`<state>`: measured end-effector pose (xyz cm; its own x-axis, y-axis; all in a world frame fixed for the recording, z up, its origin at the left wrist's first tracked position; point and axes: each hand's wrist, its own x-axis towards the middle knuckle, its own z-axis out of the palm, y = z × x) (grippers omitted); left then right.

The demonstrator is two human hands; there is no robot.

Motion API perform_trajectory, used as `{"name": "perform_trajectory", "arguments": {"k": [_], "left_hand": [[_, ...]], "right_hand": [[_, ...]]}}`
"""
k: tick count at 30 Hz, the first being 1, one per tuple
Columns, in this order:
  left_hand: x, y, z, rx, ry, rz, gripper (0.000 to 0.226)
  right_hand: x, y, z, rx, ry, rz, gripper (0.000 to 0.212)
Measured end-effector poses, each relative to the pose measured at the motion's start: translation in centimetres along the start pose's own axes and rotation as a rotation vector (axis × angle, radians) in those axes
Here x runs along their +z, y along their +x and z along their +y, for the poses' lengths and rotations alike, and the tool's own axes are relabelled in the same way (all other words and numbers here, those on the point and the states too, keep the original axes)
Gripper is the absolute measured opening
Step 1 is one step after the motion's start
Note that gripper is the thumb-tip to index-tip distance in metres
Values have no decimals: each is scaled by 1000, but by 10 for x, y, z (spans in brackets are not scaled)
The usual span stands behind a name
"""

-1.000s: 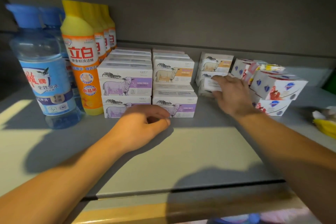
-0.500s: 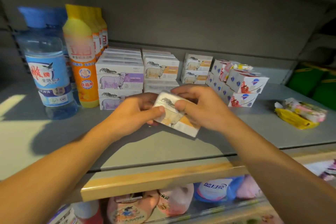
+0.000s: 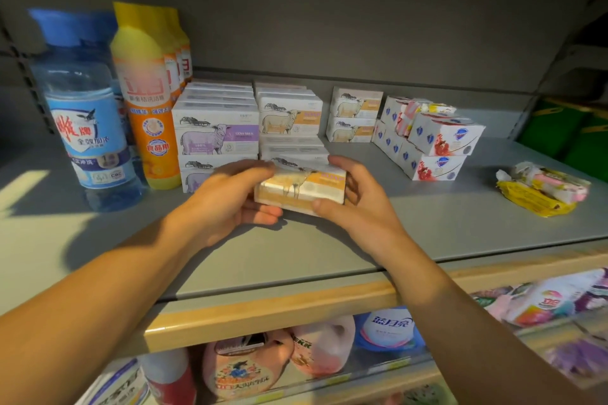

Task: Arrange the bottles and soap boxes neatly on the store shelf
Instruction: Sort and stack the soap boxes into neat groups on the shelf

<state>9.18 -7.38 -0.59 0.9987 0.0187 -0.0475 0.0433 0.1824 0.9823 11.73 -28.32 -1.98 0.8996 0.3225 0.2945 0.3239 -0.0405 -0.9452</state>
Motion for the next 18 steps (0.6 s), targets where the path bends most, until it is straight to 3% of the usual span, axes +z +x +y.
{"name": "perform_trajectory", "arguments": {"k": [3, 5, 9, 13, 18], "left_hand": [[-2, -2, 0, 5, -1, -99, 49], [-2, -5, -1, 48, 53, -143, 55], [-3, -9, -2, 173, 222, -135, 44], [-2, -11, 0, 259, 484, -43, 51], [1, -10, -1, 285, 536, -9, 56]], "right_hand": [[-1, 3, -1, 103, 52, 89, 39], [-2, 4, -2, 185, 86, 95, 47], [-5, 8, -5, 269, 94, 38, 66], [-6, 13, -6, 321, 84, -29, 65], [-7, 15, -6, 331, 68, -45, 66]]}}
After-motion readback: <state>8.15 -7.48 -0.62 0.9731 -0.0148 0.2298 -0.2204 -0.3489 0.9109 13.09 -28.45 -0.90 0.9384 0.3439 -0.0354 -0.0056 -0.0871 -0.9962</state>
